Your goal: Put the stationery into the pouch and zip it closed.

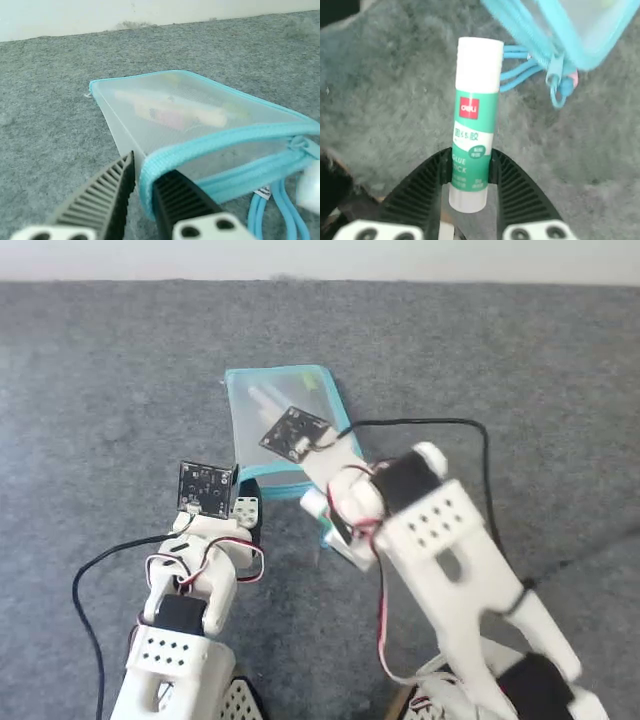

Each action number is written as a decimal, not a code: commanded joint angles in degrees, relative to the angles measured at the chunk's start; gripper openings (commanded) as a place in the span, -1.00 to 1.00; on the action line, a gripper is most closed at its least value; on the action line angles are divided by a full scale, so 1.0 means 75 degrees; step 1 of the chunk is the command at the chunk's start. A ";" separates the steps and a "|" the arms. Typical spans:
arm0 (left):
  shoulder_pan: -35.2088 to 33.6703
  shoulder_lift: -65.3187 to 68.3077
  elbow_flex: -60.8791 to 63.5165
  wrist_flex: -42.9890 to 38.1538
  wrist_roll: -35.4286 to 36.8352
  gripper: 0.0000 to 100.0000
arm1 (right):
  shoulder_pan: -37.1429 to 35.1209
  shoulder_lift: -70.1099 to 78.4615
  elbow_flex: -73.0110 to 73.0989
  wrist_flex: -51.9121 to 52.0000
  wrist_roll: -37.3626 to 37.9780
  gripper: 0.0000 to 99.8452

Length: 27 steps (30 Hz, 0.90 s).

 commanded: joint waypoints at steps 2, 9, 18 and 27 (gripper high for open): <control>0.0070 -0.0129 -0.0088 -0.0012 -0.0105 -0.98 | -0.0029 0.0803 -0.0410 -0.0733 -0.0422 -0.99; 0.0070 -0.0129 -0.0088 -0.0023 -0.0105 -0.98 | -0.0053 0.2678 -0.2884 -0.0334 -0.0516 -0.99; 0.0082 -0.0129 -0.0088 -0.0023 -0.0105 -0.98 | -0.0053 0.5538 -0.6330 -0.0123 -0.0914 -0.98; 0.0082 -0.0129 -0.0088 -0.0035 -0.0105 -0.98 | -0.0111 0.6418 -0.8944 0.0768 -0.1430 -0.47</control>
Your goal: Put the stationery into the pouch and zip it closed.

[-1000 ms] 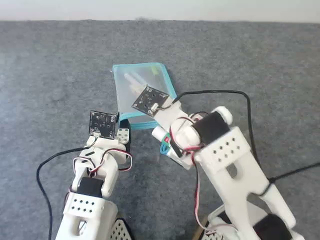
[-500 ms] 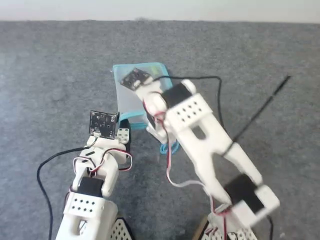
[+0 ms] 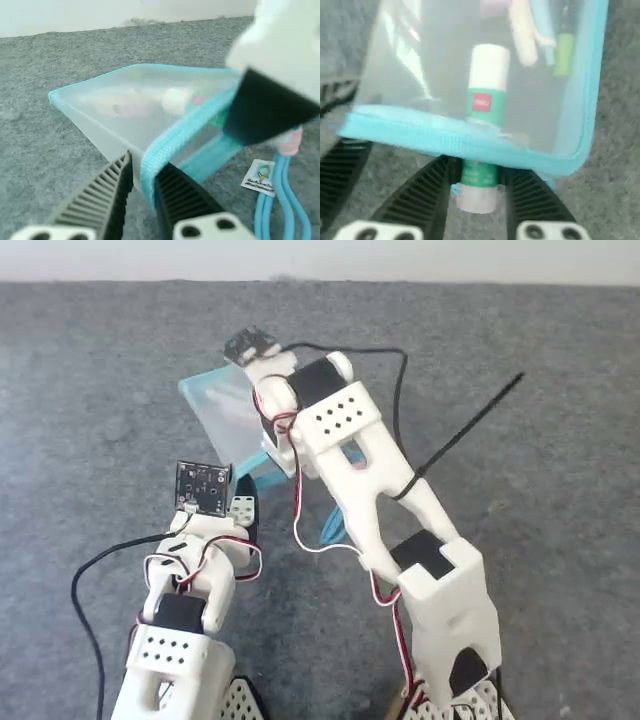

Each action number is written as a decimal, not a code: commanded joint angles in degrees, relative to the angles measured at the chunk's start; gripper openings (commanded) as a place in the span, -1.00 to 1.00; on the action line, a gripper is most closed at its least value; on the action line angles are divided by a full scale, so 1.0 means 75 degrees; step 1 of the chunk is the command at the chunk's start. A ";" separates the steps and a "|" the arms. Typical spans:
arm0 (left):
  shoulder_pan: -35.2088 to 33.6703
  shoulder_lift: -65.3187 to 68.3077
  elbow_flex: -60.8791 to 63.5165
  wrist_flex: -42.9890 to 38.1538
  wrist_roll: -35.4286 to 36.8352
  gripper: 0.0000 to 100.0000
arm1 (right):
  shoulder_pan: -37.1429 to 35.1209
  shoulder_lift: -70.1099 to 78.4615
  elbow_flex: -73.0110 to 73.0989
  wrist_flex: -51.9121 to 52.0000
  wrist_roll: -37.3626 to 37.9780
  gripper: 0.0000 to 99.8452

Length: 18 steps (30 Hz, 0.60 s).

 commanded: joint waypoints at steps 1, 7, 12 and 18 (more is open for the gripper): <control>0.0129 -0.0129 -0.0088 -0.0035 -0.0152 -0.98 | -0.0147 -0.0135 -0.1160 0.0205 -0.0129 -0.44; 0.0129 -0.0129 -0.0088 -0.0035 -0.0152 -0.98 | -0.0545 -0.0135 -0.1465 0.0404 -0.0117 -0.43; 0.0129 -0.0129 -0.0088 -0.0023 -0.0152 -0.98 | -0.0287 -0.0604 -0.1430 0.0416 -0.0117 -0.43; 0.0129 -0.0129 -0.0100 -0.0023 -0.0152 -0.98 | -0.0053 -0.1729 -0.0856 0.0440 -0.0117 -0.43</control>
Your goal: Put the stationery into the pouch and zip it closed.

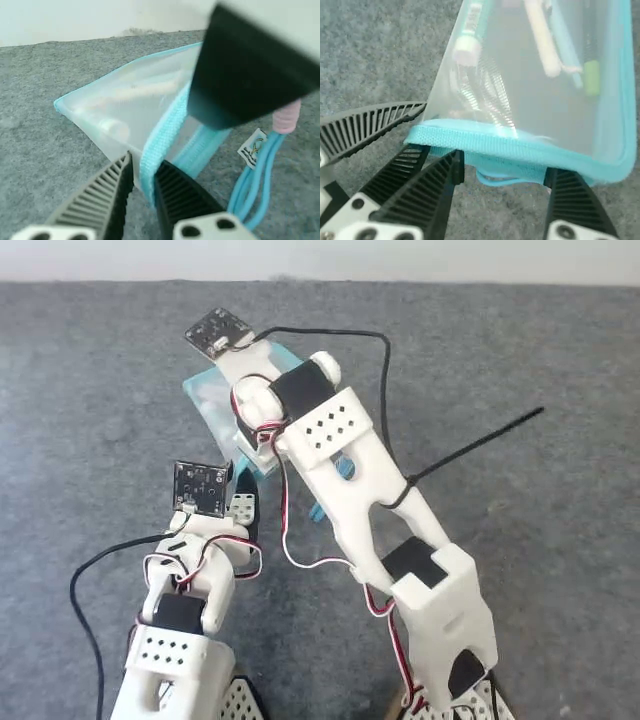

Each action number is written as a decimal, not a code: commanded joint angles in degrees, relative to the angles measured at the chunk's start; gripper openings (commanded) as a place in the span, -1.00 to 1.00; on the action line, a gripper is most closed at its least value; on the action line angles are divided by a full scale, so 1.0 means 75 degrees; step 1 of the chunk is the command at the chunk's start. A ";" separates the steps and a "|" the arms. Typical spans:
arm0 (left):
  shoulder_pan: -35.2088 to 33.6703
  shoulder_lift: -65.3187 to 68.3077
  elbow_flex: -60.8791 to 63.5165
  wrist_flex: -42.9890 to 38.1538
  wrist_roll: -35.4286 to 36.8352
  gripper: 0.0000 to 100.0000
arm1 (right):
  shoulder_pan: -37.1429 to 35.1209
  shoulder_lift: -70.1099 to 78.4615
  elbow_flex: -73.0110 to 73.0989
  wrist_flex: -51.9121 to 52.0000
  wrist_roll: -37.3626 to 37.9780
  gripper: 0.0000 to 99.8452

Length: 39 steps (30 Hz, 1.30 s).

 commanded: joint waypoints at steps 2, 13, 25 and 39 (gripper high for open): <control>0.0117 -0.0117 -0.0076 0.0023 -0.0176 -0.98 | 0.0252 -0.1705 0.0492 0.0264 0.0012 -0.43; 0.0105 -0.0117 -0.0064 0.0023 -0.0176 -0.98 | 0.0756 -0.4894 0.3833 -0.0346 0.0164 -0.43; 0.0105 -0.0117 -0.0076 0.0023 -0.0176 -0.98 | 0.1834 -0.7836 1.3081 -0.7273 0.0223 -0.76; 0.0117 -0.0117 -0.0088 0.0047 -0.0176 -0.98 | 0.1870 -0.7332 1.3609 -0.8727 0.0633 -0.76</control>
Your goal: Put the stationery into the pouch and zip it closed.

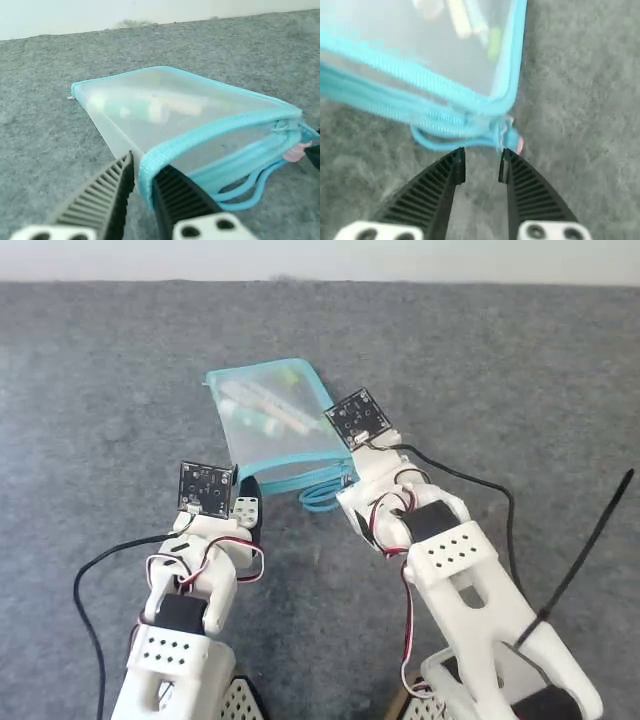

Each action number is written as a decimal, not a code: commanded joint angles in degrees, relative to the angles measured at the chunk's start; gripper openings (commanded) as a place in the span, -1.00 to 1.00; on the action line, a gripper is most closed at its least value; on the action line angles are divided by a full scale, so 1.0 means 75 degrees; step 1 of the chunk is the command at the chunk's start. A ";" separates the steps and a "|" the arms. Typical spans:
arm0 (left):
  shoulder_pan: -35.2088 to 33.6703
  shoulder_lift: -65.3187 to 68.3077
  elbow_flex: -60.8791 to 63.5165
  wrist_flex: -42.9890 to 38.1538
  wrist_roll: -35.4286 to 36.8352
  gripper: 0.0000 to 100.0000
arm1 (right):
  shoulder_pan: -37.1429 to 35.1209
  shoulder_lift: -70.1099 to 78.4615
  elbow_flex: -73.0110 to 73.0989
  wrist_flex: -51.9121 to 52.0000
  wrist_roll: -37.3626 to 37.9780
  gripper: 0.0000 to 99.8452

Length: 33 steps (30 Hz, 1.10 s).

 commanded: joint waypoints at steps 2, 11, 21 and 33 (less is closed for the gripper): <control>0.0082 -0.0129 -0.0123 0.0000 -0.0105 -0.98 | 0.0147 0.0557 -0.0094 -0.0627 0.0844 -0.76; 0.0082 -0.0129 -0.0123 -0.0012 -0.0105 -0.98 | 0.0967 0.1201 -0.0809 -0.0733 0.0914 -0.53; 0.0082 -0.0129 -0.0111 -0.0012 -0.0105 -0.98 | 0.0369 0.2092 -0.1278 -0.0768 0.0914 -0.52; 0.0094 -0.0129 -0.0111 -0.0012 -0.0094 -0.98 | 0.0311 0.2174 -0.1266 -0.1647 0.0879 -0.84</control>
